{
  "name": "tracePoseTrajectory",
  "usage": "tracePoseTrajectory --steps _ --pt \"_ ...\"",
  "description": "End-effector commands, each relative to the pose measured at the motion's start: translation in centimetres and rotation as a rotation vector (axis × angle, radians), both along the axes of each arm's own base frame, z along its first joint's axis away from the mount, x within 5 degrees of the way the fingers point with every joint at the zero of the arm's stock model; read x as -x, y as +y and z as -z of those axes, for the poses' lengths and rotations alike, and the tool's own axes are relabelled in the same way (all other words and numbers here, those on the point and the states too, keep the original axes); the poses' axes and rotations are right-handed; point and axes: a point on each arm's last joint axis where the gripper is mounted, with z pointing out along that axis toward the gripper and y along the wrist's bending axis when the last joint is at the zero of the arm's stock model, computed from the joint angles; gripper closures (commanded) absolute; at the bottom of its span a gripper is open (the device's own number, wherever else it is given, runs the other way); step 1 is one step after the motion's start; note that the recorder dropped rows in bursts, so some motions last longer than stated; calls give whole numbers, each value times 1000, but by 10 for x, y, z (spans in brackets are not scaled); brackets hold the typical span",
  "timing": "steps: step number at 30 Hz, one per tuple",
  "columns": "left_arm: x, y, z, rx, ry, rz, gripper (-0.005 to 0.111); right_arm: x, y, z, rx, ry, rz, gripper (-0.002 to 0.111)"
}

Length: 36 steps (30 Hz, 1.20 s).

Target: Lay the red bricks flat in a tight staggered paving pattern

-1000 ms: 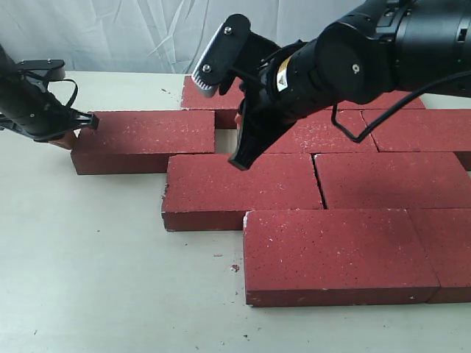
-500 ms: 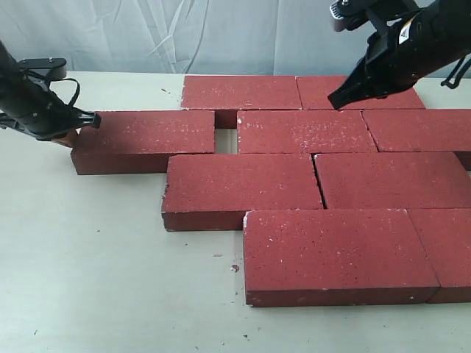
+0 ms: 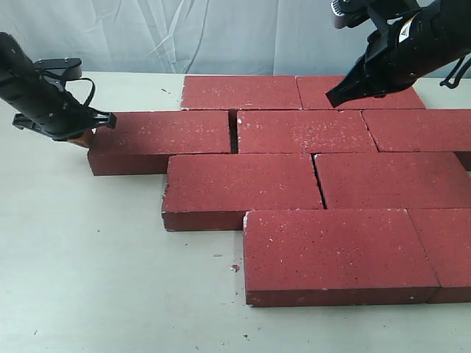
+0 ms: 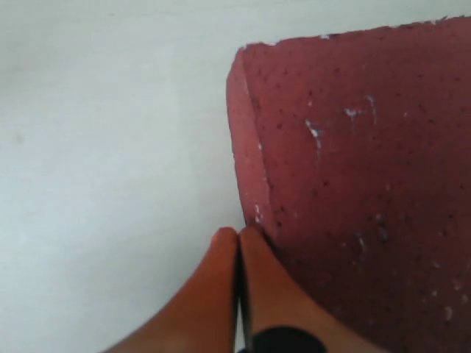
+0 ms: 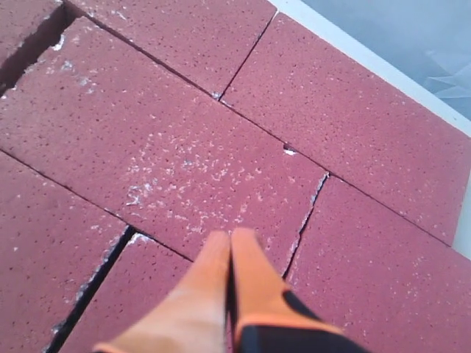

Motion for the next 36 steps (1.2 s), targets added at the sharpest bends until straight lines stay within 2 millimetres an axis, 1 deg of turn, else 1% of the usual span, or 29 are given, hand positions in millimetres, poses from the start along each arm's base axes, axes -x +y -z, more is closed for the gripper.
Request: tracePoseTrajectory --steps 1,8,17,21,28,31,33,35,36 --pt "1 -14 -3 9 -13 22 107 0 -1 0 -18 -6 11 109" --pt "1 -26 -3 5 -25 50 107 -1 -1 0 -25 -9 13 109" --pt "1 -24 -3 -30 -32 75 107 0 0 0 -25 -10 10 109" --pt "1 -19 -2 -98 -39 126 107 0 1 0 -35 -7 15 109" --pt "-2 -13 -2 -161 -74 158 107 -1 2 -1 -50 -16 18 109" --pt "-2 -6 -2 -234 -75 207 107 -1 2 -1 -59 -24 20 109" --pt "-1 6 -4 -247 -57 194 107 -2 4 -2 -94 -29 32 109" --pt "0 18 -13 -269 -41 182 107 -3 5 -3 -123 -42 41 109" --pt "2 25 -21 -282 -28 180 107 -3 5 -4 -127 -49 41 109"
